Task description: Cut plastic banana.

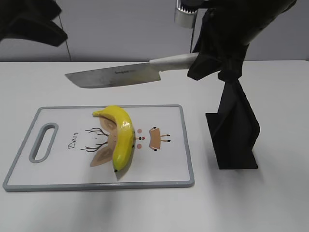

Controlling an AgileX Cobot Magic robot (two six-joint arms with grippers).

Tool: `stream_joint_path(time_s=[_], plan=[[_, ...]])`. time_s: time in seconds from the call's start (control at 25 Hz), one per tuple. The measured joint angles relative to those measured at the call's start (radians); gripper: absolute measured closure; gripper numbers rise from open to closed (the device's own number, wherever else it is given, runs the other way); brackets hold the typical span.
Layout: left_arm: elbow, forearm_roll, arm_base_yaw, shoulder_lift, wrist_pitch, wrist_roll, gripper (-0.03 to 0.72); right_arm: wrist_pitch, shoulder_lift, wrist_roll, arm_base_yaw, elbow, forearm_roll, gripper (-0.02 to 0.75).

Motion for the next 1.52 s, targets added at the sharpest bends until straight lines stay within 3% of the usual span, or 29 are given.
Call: stream_joint_path(time_s=[0.2,0.76,0.92,1.12,1.24,1.52], plan=[[-0.041,0.001,-0.004,0.173,0.065,0.068,0.202,-0.01,0.065,-0.071,0.0,0.0,0.088,0.575],[-0.042,0.054,-0.004,0.418,0.04,0.099,0.247,-0.023,0.122,-0.107,0.0,-0.002,0.1,0.575],[-0.042,0.055,-0.004,0.442,0.003,0.099,0.348,-0.024,0.122,-0.11,0.0,-0.002,0.104,0.575],[-0.042,0.065,-0.005,0.444,-0.049,0.104,0.64,-0.044,0.123,-0.109,-0.001,-0.003,0.104,0.575],[-0.042,0.077,-0.01,0.447,-0.044,0.125,0.677,-0.046,0.123,-0.11,-0.001,-0.007,0.101,0.575],[-0.042,0.078,-0.011,0.453,-0.041,0.132,0.685,-0.046,0.147,-0.086,-0.001,-0.011,0.07,0.575]])
